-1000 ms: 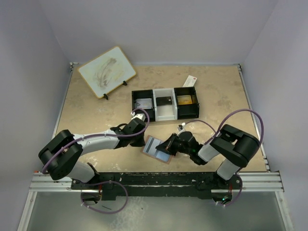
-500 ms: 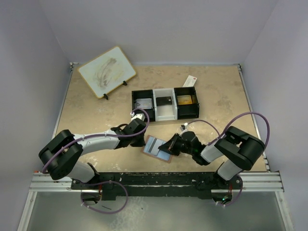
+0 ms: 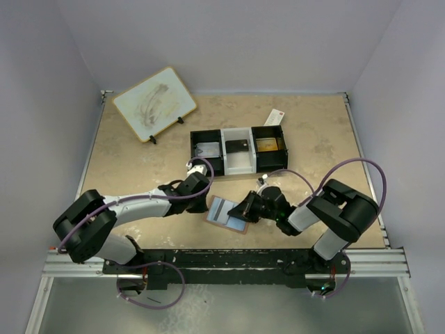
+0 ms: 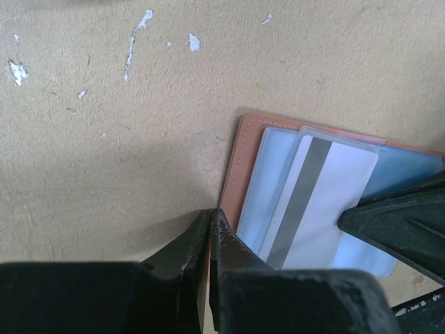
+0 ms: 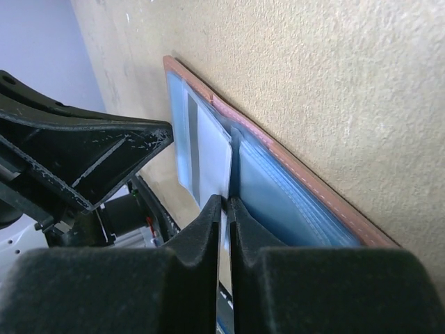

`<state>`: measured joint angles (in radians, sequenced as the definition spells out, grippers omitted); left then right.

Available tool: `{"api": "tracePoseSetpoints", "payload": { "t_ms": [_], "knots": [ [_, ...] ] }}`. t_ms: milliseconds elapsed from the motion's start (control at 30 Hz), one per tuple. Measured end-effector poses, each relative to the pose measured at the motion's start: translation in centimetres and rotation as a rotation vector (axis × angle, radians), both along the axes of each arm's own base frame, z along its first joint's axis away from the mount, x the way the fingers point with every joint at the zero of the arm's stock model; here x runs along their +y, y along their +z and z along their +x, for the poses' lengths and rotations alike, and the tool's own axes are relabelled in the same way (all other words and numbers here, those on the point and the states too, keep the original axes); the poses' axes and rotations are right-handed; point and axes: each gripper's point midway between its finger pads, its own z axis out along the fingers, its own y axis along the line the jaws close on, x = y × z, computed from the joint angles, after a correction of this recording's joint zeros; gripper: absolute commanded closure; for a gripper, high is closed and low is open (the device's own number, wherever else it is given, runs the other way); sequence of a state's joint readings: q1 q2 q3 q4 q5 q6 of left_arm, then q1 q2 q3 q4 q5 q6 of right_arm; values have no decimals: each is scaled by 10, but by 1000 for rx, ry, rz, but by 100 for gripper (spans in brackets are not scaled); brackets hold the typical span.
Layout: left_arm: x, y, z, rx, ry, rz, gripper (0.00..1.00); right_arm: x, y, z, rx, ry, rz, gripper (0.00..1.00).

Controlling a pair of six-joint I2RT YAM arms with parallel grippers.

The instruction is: Take the credit cards out of the card holder

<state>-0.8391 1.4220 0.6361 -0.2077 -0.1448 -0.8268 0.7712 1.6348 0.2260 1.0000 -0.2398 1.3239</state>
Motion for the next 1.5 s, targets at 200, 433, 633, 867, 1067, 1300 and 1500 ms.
{"api": "tracePoseSetpoints", "payload": {
  "t_ms": [200,433,633,867,1067,1300,1500],
  "knots": [
    [0,0,-1,-2,-10,2,100,0,0,0,0,11,-11,89],
    [2,0,-2,-2,-11,4,100,-5,2,-6,2,1,21,93],
    [2,0,-2,-3,-14,5,100,-9,1,-8,14,-15,44,89],
    [4,2,-5,3,-29,12,95,-1,3,-5,20,5,55,81],
    [-6,22,3,-32,-45,-23,83,3,2,-1,27,8,40,80],
    [-39,44,13,-68,-111,-132,84,3,2,0,27,8,40,80],
    [-38,12,-1,23,-141,-87,88,4,2,0,31,10,45,79]
  ]
}}
